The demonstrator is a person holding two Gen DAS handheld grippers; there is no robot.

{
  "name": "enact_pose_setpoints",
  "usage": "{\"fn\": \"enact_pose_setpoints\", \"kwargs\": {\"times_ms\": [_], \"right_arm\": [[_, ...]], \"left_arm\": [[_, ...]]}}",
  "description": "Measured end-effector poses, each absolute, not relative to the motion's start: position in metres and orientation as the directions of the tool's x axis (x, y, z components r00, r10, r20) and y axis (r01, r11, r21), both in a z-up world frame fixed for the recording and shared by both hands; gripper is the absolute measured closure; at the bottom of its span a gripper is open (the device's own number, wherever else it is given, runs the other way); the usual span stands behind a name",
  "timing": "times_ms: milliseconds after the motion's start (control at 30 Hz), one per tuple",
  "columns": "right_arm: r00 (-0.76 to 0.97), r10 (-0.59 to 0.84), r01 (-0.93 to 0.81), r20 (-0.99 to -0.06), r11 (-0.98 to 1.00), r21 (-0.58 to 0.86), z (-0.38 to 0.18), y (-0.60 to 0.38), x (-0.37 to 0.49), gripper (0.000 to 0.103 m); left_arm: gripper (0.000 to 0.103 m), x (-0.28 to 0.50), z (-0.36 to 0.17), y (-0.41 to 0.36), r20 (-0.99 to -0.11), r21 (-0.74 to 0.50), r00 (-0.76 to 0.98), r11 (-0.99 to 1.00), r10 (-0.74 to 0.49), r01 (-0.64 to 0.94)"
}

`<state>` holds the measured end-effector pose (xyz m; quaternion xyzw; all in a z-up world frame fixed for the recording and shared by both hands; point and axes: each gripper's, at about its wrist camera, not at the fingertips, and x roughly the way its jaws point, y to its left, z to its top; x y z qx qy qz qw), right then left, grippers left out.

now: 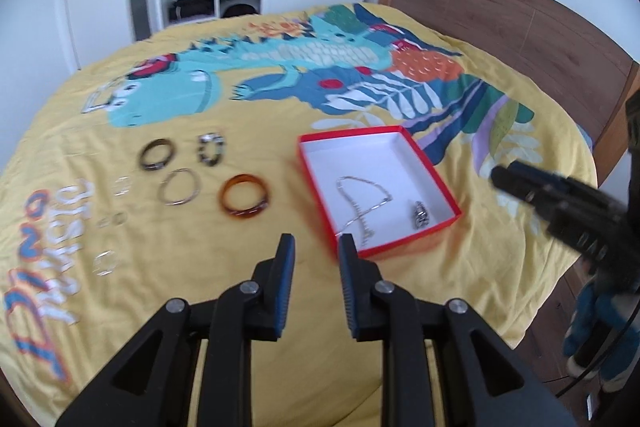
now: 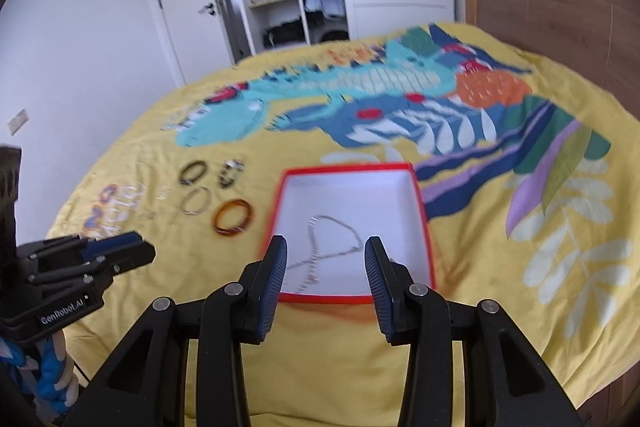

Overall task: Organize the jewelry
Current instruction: 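Withdraw both tools from the box back toward the remaining jewelry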

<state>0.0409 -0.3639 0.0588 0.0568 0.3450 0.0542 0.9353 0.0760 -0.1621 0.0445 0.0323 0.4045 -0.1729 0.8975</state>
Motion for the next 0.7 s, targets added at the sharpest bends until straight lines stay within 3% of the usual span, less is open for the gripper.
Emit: {"fn": "enact_pose_setpoints", "kwargs": {"times_ms": [700], "right_arm": [[0.836, 0.285, -0.255, -0.469, 0.958, 0.128, 0.17, -0.253, -0.05, 0.058]], "left_arm": [[0.079, -0.029, 0.155, 0.054, -0.546, -0.067, 0.838, 0.998, -0.029, -0.008]]}}
